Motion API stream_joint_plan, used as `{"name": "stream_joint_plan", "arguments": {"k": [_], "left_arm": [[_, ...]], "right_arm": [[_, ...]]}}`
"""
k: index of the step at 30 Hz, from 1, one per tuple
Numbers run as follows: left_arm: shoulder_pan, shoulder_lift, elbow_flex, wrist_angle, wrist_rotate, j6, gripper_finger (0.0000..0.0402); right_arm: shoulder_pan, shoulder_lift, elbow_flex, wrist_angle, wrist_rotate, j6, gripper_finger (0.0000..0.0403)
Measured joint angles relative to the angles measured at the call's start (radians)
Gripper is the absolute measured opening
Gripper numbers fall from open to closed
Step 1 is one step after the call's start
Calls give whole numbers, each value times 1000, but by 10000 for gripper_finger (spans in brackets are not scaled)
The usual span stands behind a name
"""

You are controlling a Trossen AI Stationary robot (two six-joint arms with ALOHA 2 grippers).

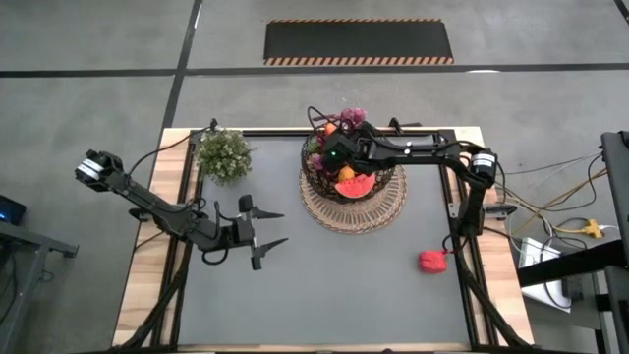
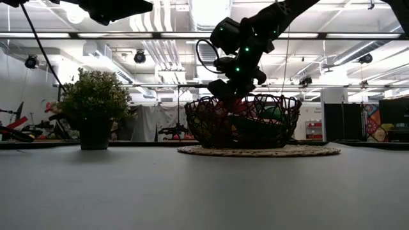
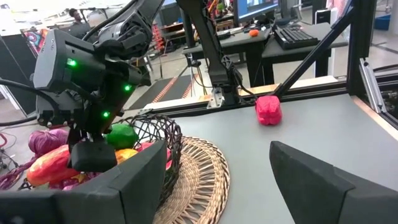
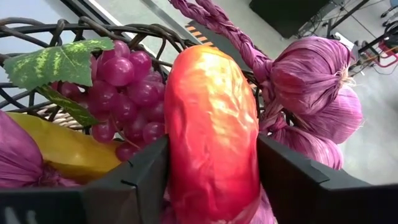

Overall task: Build produce basket
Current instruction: Put the red mango into the black wire basket

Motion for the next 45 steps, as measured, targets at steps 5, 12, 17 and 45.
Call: {"name": "stream_joint_plan", "arguments": {"k": [5,12,17,45], "left_arm": [[0,0,0,0,0,0,266],[0,0,0,0,0,-1,266],[0,0,0,-1,0,-2,266],[1,0,-11,-2,0,-3,266]], "right_arm": [[0,0,0,0,-1,-2,250],[2,-32,0,-8,-1,-11,261],[17,-63,40,-81,-12,-12,257],[-168,-86,217,-395,-440,-71,8]]}}
